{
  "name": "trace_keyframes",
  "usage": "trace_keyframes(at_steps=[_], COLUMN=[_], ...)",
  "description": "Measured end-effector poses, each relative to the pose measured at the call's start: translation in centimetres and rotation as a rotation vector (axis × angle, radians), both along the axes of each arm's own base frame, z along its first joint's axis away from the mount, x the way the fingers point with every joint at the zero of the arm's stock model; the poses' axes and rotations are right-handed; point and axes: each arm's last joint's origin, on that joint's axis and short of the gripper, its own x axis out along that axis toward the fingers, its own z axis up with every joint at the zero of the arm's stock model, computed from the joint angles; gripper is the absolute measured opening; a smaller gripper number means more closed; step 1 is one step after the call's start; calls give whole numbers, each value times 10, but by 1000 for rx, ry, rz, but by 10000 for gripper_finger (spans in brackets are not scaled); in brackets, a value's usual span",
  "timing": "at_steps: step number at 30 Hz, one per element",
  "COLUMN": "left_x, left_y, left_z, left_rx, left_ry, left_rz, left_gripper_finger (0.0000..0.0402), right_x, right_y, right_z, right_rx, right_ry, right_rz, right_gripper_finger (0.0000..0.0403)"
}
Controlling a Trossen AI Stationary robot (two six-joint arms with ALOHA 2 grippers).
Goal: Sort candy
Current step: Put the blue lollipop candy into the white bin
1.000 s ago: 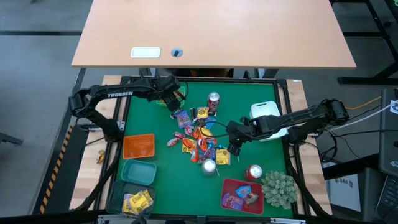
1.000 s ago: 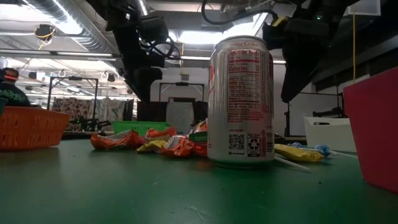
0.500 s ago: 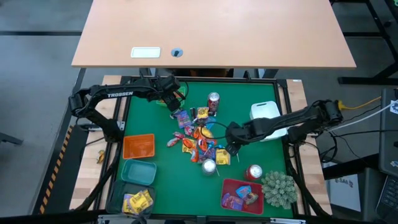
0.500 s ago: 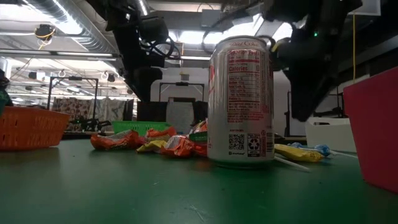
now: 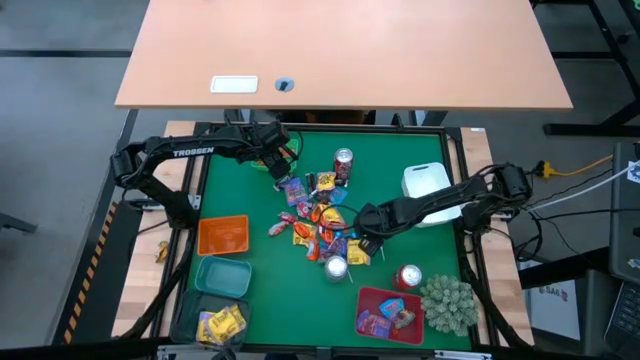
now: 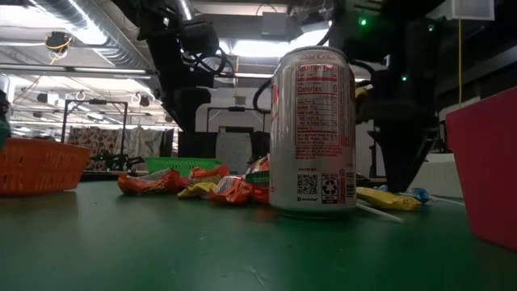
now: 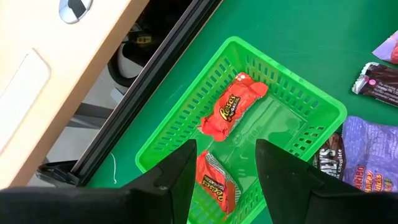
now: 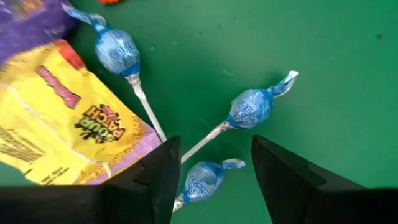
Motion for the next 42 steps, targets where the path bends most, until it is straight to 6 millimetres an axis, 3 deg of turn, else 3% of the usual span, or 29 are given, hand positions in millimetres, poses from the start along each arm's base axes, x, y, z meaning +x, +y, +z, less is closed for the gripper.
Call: trace_keyframes(at_steps=[14,28,36,42], left_x=[0,0,0,1], left_y=[0,0,0,0], left_z=[0,0,0,0], left_rx=[0,0,-1,1], left_ry=[0,-1,-1,-5], left_rz=[0,1,2,1], left_gripper_finger=[154,153,153,153], right_x=[6,7,6,2], right_y=[1,1,0,-4], right_z=[-13,-13,-8,13], right_rx=[-26,-31,-54,-70], right_ry=[15,-2,0,-21], right_rz=[23,31,104,142], right_gripper_finger=[184,10,5,4])
